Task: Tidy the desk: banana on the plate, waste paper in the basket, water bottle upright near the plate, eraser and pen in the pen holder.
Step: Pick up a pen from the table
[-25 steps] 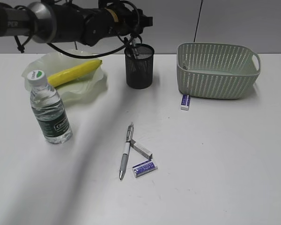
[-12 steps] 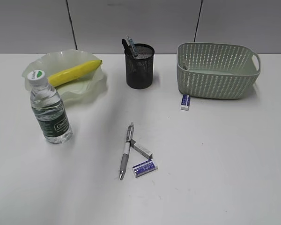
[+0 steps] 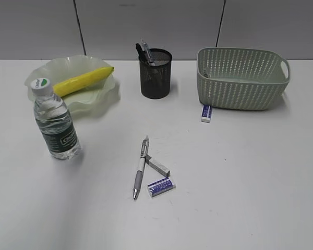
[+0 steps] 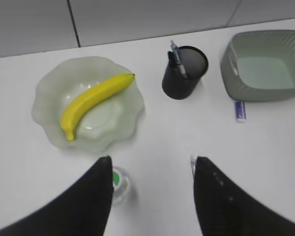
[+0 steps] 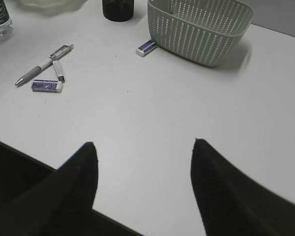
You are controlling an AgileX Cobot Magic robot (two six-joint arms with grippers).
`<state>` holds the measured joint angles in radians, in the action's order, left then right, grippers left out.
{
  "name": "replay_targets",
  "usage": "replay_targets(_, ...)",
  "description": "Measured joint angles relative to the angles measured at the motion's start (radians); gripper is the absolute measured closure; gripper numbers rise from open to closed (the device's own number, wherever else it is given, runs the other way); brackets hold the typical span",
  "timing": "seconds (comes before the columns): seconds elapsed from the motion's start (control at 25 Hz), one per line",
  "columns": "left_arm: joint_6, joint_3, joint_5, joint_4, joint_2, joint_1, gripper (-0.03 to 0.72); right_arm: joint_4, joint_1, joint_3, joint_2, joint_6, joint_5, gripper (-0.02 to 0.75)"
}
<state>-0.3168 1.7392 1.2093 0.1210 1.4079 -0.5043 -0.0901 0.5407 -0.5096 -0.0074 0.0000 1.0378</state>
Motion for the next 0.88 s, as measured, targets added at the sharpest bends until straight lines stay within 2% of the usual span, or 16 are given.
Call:
replay_targets(0.2, 0.009, -0.222, 0.005, -0.042, -0.245, 0.000, 0.314, 0.004, 0.000, 0.000, 0.000, 0.000, 0.000, 0.261)
replay_targets(0.52, 0.013, -0.746, 0.008, -0.027, -0.704, 0.000, 0.321, 0.005, 0.000, -0.005, 0.000, 0.000, -0.018, 0.262)
replay_targets(0.72, 0.013, -1.033, -0.023, -0.026, -0.991, 0.000, 0.332, 0.013, 0.000, -0.021, 0.031, 0.000, -0.200, 0.262)
replay_targets(0.88, 0.023, -1.168, -0.068, -0.027, -1.203, 0.000, 0.353, 0.040, 0.000, -0.023, 0.175, -0.040, -0.342, 0.262)
